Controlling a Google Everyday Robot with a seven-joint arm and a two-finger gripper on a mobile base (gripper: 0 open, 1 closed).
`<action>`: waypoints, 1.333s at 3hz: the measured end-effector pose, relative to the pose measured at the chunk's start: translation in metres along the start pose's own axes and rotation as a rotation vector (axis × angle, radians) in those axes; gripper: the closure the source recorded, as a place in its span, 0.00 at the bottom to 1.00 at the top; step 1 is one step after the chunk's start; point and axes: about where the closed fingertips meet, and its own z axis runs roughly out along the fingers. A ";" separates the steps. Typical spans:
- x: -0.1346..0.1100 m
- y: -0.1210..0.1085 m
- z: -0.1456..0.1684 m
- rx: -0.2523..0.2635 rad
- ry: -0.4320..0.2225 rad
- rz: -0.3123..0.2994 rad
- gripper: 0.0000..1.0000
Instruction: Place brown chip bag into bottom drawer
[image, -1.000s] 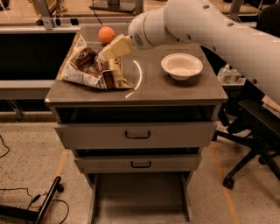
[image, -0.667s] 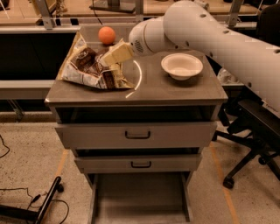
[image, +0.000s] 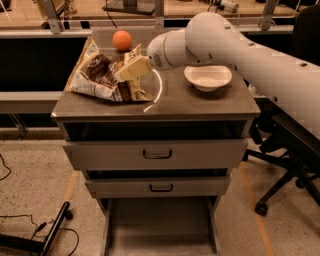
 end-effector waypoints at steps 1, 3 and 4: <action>0.007 0.004 0.010 -0.022 -0.016 0.019 0.00; 0.013 0.018 0.039 -0.082 -0.063 0.051 0.00; 0.012 0.025 0.052 -0.107 -0.087 0.055 0.00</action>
Offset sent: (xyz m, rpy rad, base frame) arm 0.0098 0.0276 -0.0355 0.0909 0.0443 0.0609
